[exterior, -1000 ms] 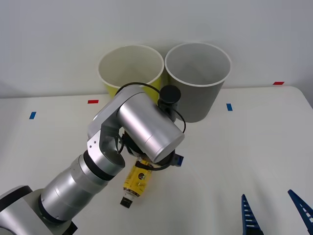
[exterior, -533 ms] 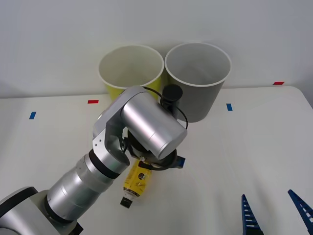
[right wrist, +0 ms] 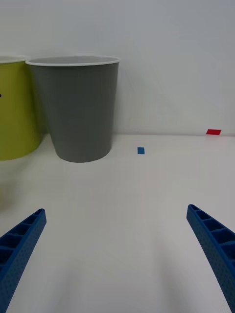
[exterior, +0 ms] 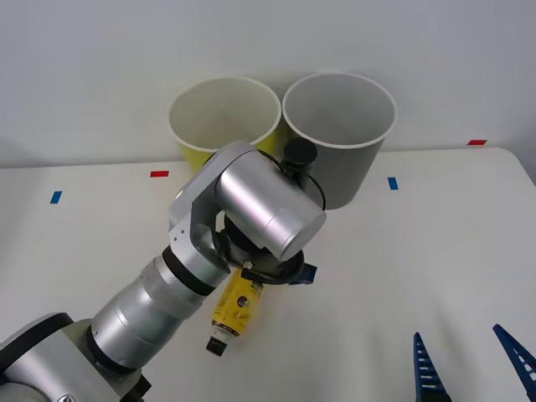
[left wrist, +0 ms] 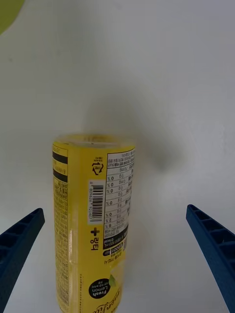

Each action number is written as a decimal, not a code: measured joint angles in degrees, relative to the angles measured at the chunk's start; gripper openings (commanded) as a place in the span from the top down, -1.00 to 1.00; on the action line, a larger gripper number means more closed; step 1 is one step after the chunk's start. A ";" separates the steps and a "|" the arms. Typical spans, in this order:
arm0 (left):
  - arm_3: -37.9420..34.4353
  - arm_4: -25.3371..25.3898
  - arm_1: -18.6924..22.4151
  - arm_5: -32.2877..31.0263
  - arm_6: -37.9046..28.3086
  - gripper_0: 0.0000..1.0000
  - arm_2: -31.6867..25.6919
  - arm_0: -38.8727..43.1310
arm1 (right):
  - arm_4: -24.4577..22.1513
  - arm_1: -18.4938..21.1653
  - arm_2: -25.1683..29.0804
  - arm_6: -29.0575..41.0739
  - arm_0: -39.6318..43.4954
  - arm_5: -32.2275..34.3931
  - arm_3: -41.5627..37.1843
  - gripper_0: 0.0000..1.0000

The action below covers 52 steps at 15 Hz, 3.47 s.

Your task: Put cans in the gray bin and PET bottles in the light green bin.

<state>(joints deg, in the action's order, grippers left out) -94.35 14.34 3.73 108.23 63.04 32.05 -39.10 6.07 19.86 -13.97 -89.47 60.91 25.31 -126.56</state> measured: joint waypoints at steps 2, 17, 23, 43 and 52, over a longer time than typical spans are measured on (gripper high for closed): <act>1.02 -0.09 -0.36 -0.24 0.52 -1.00 -0.61 -0.05 | 0.00 0.00 0.00 0.00 0.00 0.00 0.00 -1.00; 9.53 -0.33 -0.62 -5.46 2.58 -1.00 -2.31 -0.02 | 0.00 0.00 0.00 0.00 0.00 0.00 0.00 -1.00; 12.16 0.01 -0.31 -7.15 4.71 -1.00 -3.71 -0.02 | 0.00 0.00 0.00 0.00 0.00 0.00 0.00 -1.00; 9.90 -0.50 -0.77 -7.77 8.79 1.00 -2.92 -0.01 | 0.00 0.00 0.00 0.00 0.00 0.00 0.00 -1.00; -7.18 -4.16 5.06 -6.00 8.97 1.00 0.29 5.10 | 0.00 0.00 0.00 0.00 0.00 0.00 0.00 -1.00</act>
<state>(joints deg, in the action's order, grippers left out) -101.54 10.19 8.79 102.23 72.01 32.35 -33.99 6.07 19.86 -13.97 -89.47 60.91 25.31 -126.56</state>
